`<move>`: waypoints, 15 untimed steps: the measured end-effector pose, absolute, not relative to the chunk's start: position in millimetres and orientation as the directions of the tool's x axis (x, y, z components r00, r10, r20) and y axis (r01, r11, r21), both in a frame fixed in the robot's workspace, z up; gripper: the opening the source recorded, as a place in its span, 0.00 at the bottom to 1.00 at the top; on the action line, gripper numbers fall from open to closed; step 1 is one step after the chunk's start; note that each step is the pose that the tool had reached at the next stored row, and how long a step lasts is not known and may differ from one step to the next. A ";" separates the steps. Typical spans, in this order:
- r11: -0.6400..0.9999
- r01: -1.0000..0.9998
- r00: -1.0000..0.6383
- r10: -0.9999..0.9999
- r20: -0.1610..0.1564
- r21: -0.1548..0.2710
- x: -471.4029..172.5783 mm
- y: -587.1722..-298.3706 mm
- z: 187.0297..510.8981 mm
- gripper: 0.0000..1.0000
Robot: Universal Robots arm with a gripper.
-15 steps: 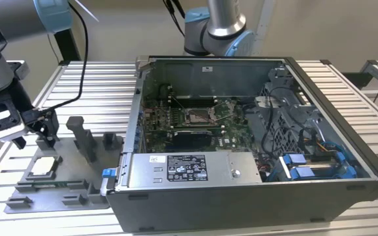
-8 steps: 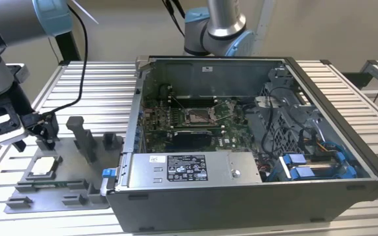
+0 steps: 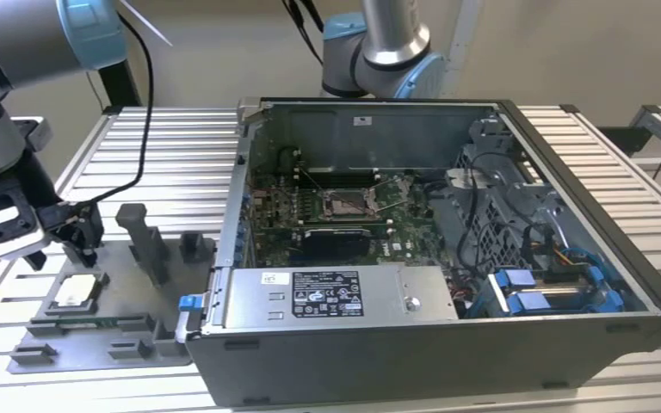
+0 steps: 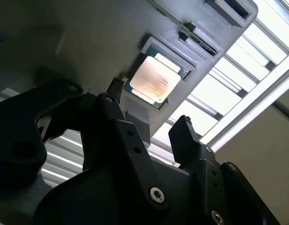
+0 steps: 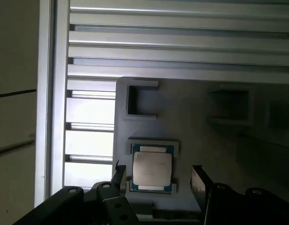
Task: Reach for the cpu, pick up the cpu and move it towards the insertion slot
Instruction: 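Pick up the cpu and move it towards the insertion slot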
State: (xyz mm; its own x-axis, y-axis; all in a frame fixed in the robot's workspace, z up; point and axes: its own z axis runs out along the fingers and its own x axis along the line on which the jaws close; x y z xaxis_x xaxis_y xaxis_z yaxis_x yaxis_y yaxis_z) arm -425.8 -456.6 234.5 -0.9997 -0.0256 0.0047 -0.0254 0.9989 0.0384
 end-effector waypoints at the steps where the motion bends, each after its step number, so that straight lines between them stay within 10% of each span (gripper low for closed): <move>1: 0.999 -0.025 -1.000 -0.026 0.005 0.038 -425.9 -456.7 233.9 1.00; 15: 0.999 -0.025 -1.000 -0.025 0.005 0.038 -426.4 -456.8 221.8 1.00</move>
State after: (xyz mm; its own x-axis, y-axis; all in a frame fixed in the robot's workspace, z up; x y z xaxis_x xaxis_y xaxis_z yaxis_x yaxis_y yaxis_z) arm -426.4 -456.8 221.8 -0.9997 -0.0254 0.0049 -0.0252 0.9989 0.0383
